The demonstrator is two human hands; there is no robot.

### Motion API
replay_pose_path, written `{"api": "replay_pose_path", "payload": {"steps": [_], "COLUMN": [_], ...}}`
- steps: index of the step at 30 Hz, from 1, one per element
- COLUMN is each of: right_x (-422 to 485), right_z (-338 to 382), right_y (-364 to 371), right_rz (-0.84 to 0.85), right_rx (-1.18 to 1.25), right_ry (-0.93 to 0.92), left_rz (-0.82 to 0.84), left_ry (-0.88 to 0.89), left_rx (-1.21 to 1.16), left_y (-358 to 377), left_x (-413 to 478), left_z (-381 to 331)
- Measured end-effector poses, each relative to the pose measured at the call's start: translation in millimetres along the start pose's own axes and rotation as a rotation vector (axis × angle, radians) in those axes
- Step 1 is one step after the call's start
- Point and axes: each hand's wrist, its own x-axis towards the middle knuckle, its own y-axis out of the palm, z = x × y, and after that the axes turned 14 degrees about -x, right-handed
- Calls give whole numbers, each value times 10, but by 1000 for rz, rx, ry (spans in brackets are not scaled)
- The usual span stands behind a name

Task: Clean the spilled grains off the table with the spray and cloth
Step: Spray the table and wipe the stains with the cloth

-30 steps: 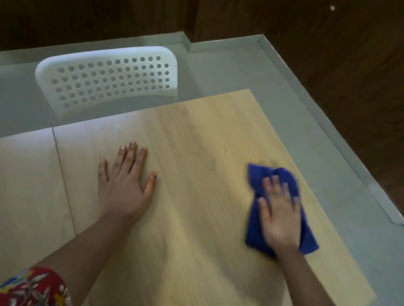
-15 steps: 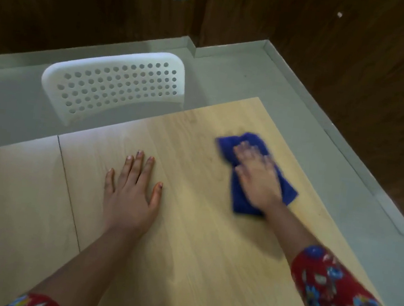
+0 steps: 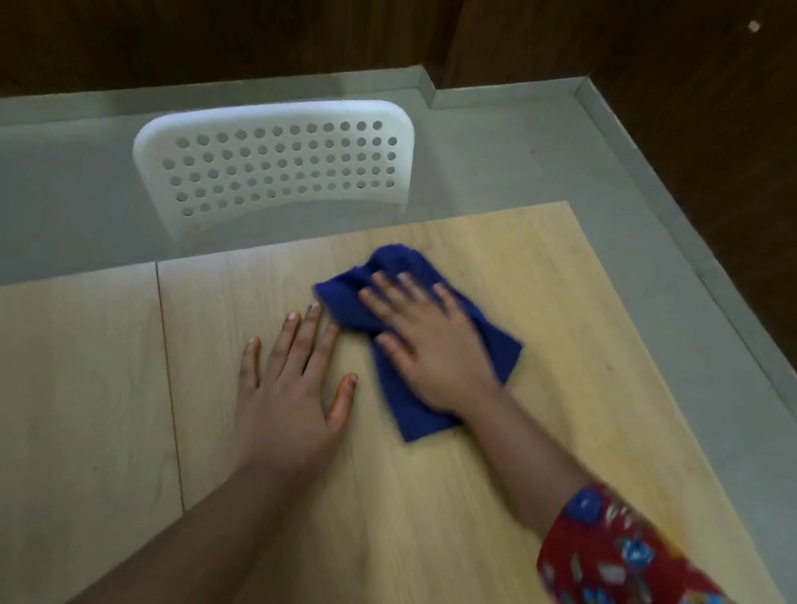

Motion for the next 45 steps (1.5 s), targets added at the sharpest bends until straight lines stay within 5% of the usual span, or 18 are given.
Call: {"api": "replay_pose_path", "payload": {"steps": [3, 5, 10, 12, 14, 19, 23, 28, 35, 40, 45], "right_x": [276, 424, 422, 346, 404, 665, 674, 406, -1453, -920, 283], "right_z": [-765, -877, 225, 400, 222, -1039, -1624, -1560, -1154, -1211, -1084], "right_y": [32, -2, -46, -40, -34, 48, 75, 57, 156, 123, 31], "right_rz": [61, 106, 27, 37, 32, 97, 181, 151, 92, 154, 148], "right_rx": [-11, -4, 0, 38, 50, 23, 92, 112, 44, 37, 15], "right_ry": [500, 667, 111, 19, 76, 675, 923, 964, 1223, 1264, 951], "left_rz": [-1, 0, -6, 11, 17, 19, 1, -1, -5, -7, -5], "left_ry": [-1, 7, -5, -2, -6, -4, -2, 4, 2, -3, 1], "left_rx": [-7, -5, 19, 20, -3, -15, -19, -2, 8, 3, 7], "left_y": [-17, -14, -12, -12, -36, -34, -21, -17, 7, -7, -20], "left_x": [-9, -8, -11, -20, -10, -16, -17, -16, -3, 6, -10], "left_z": [2, -12, -23, -26, -32, -22, -13, -9, -4, -11, -27]}}
